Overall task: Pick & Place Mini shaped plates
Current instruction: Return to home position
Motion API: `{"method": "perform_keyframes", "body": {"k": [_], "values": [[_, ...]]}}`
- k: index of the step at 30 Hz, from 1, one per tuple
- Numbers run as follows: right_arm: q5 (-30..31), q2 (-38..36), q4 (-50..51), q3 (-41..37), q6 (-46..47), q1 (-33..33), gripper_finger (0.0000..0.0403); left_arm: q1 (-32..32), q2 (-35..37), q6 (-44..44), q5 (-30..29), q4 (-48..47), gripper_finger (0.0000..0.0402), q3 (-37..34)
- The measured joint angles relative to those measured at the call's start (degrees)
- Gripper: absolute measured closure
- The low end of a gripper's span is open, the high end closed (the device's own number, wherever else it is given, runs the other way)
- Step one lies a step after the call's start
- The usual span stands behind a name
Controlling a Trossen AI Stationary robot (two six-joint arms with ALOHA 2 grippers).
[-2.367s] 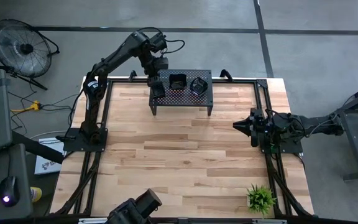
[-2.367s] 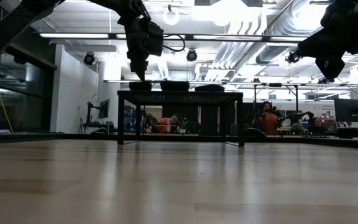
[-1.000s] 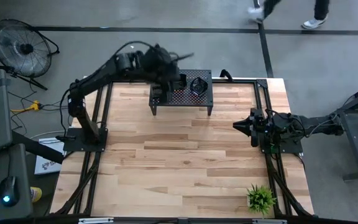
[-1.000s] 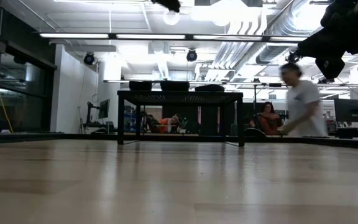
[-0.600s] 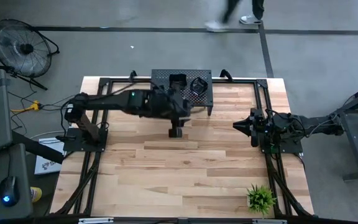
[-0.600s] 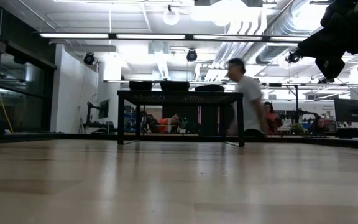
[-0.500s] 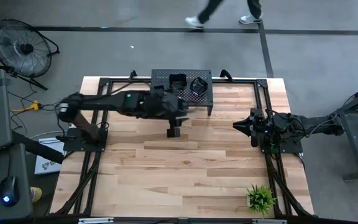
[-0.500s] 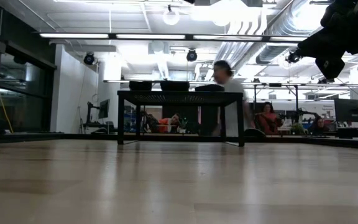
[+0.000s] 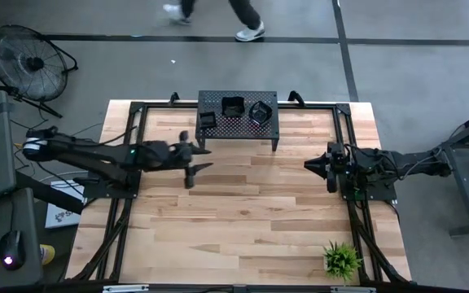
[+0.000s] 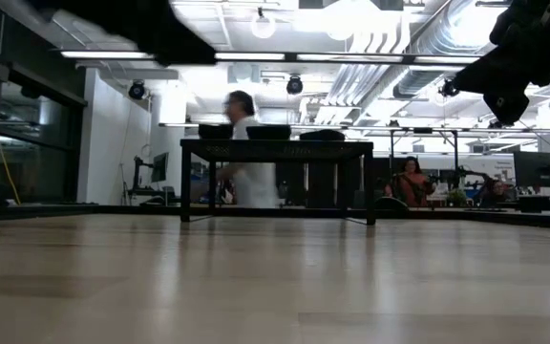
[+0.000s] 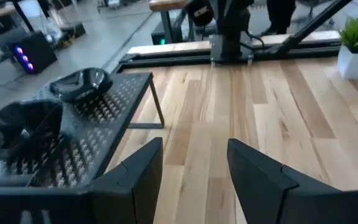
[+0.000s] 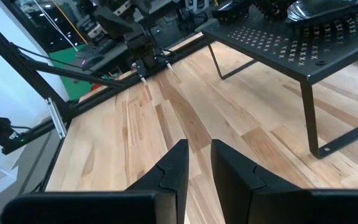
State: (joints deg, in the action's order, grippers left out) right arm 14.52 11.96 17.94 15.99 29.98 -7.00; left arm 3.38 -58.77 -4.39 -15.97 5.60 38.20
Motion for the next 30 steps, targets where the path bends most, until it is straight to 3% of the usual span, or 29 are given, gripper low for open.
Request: {"method": "perform_keyframes", "body": {"k": [7, 12, 21, 30], "values": [[0.0, 0.0, -0.1, 0.0, 0.0, 0.0, 0.0340, -2.1, 18.0, -0.1, 0.1, 8.2, 0.0225, -19.1], [-0.1, 0.0, 0.1, 0.0, 0.0, 0.0, 0.0339, -2.6, 30.1, -0.3, -0.1, 7.4, 0.0225, -27.1], [-0.1, 0.0, 0.2, 0.0, 0.0, 0.0, 0.0339, -2.6, 45.3, -0.2, 0.0, 7.0, 0.0225, -36.5], [-0.1, 0.0, 0.2, 0.0, 0.0, 0.0, 0.0339, -2.7, 52.7, -0.3, 0.0, 1.8, 0.0225, -37.4]]}}
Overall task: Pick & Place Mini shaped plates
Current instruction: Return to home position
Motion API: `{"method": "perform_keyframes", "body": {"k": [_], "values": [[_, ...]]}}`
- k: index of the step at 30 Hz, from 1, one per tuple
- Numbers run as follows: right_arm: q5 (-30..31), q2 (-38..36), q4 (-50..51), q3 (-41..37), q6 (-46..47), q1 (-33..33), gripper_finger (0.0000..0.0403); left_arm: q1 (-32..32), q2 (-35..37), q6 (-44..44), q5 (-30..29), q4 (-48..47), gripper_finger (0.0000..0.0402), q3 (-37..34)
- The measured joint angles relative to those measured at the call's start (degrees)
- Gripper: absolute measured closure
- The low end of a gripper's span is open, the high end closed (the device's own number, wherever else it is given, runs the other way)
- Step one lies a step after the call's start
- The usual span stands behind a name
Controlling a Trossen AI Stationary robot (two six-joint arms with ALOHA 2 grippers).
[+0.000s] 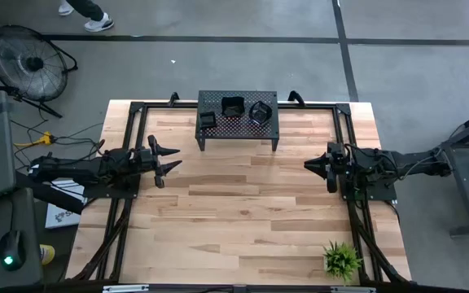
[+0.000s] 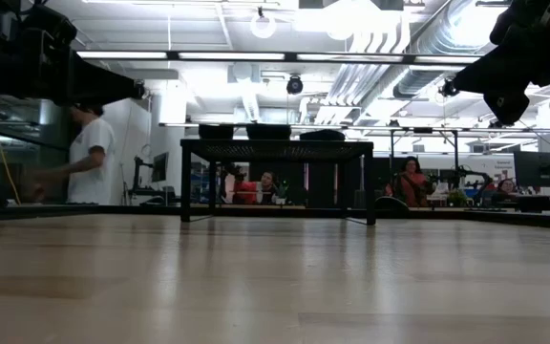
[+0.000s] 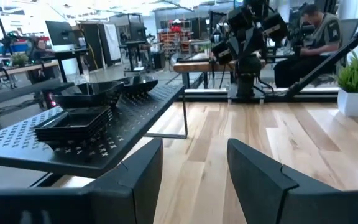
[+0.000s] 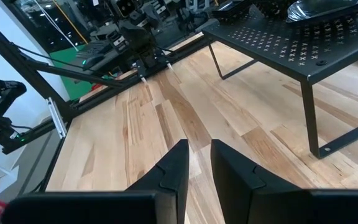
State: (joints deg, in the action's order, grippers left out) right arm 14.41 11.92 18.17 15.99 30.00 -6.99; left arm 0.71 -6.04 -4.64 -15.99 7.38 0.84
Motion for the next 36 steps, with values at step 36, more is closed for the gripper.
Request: {"method": "perform_keyframes", "body": {"k": [36], "values": [[0.0, 0.0, 0.0, 0.0, 0.0, 0.0, 0.0339, 0.0, 3.7, 0.0, 2.0, -4.5, 0.0225, -0.2]]}}
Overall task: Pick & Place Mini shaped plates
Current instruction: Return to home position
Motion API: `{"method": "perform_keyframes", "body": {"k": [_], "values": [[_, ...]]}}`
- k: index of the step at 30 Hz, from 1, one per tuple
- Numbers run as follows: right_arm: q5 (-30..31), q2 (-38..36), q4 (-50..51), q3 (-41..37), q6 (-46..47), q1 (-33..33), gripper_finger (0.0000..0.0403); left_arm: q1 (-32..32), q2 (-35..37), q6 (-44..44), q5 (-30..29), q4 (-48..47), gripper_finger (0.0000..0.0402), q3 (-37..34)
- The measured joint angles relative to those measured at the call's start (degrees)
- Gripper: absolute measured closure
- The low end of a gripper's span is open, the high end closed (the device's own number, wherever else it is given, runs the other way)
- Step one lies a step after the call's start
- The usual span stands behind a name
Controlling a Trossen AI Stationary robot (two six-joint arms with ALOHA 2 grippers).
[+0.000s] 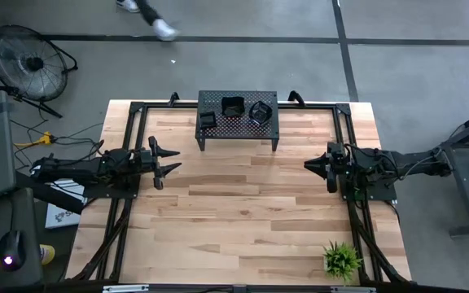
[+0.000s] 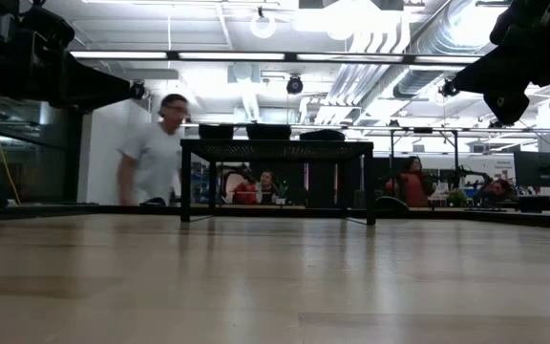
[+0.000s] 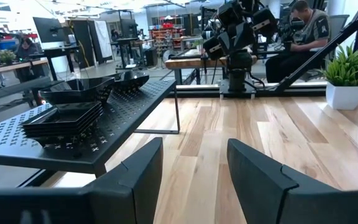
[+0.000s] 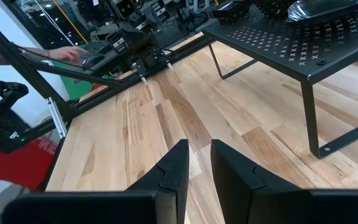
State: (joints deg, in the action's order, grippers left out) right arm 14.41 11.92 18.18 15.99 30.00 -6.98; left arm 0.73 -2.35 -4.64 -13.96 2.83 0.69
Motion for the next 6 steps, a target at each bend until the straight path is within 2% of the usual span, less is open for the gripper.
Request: {"method": "perform_keyframes", "body": {"k": [6], "values": [[0.0, 0.0, 0.0, 0.0, 0.0, 0.0, 0.0339, 0.0, 0.0, 0.0, 0.0, 0.0, 0.0225, 0.0]]}}
